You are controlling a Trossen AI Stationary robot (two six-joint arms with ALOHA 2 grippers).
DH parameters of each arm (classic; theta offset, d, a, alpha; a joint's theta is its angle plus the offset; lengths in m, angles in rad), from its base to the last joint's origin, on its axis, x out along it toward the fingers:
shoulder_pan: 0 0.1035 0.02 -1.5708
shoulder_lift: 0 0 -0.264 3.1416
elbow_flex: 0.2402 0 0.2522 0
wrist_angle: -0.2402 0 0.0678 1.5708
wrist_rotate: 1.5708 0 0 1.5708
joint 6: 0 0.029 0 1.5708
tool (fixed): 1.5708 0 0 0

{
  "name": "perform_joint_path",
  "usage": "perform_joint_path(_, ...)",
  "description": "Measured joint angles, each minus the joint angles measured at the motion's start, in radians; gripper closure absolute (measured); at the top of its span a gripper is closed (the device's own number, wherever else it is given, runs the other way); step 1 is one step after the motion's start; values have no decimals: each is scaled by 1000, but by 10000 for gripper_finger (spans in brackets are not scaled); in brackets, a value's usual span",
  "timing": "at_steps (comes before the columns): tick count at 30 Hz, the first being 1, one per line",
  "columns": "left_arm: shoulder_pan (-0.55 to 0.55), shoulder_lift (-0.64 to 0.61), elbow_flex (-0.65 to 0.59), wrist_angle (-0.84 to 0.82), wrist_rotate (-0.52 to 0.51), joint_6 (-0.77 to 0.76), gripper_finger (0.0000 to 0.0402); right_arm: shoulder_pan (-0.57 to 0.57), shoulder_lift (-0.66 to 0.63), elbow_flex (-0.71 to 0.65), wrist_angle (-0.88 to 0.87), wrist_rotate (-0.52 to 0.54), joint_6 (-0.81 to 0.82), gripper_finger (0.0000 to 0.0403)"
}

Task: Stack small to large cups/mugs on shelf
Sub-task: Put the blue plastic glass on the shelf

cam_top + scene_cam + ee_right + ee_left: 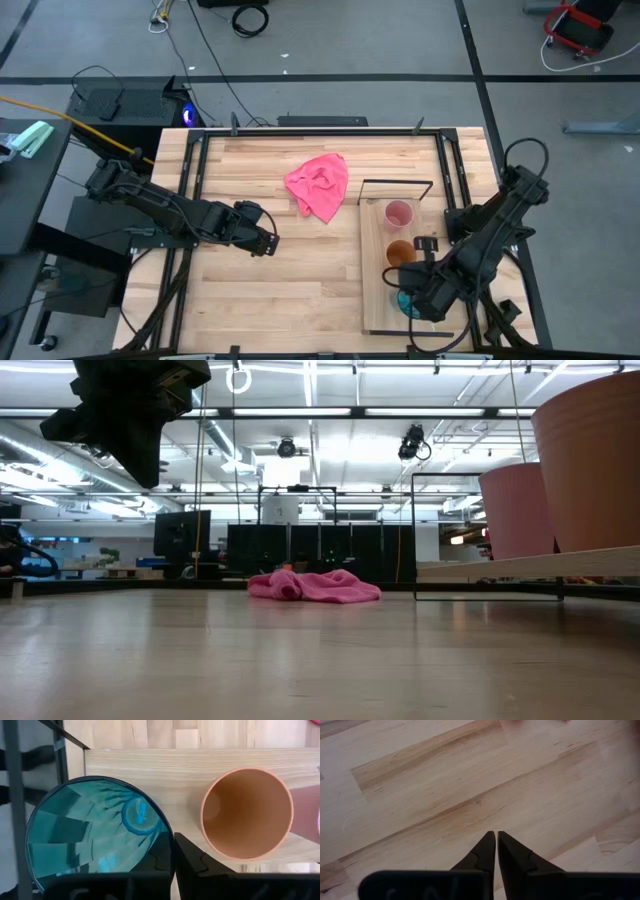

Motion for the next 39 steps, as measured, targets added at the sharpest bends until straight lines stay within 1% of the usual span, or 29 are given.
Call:
perform_joint_path(4,0,0,0,0,0,0,378,0,8,0,4,-4,-3,396)
perform_joint_path(13,0,0,0,0,0,0,367,1,7,0,47,-19,-20,396)
perform_joint_path(22,0,0,0,0,0,0,380,1,21,0,46,-30,-37,396)
perform_joint_path(30,0,0,0,0,0,0,381,0,22,0,48,-32,-43,396)
perform_joint_path(35,0,0,0,1,0,0,375,0,22,-25,57,-34,-44,396)
perform_joint_path(39,0,0,0,6,0,0,378,0,21,-43,67,-41,-46,396)
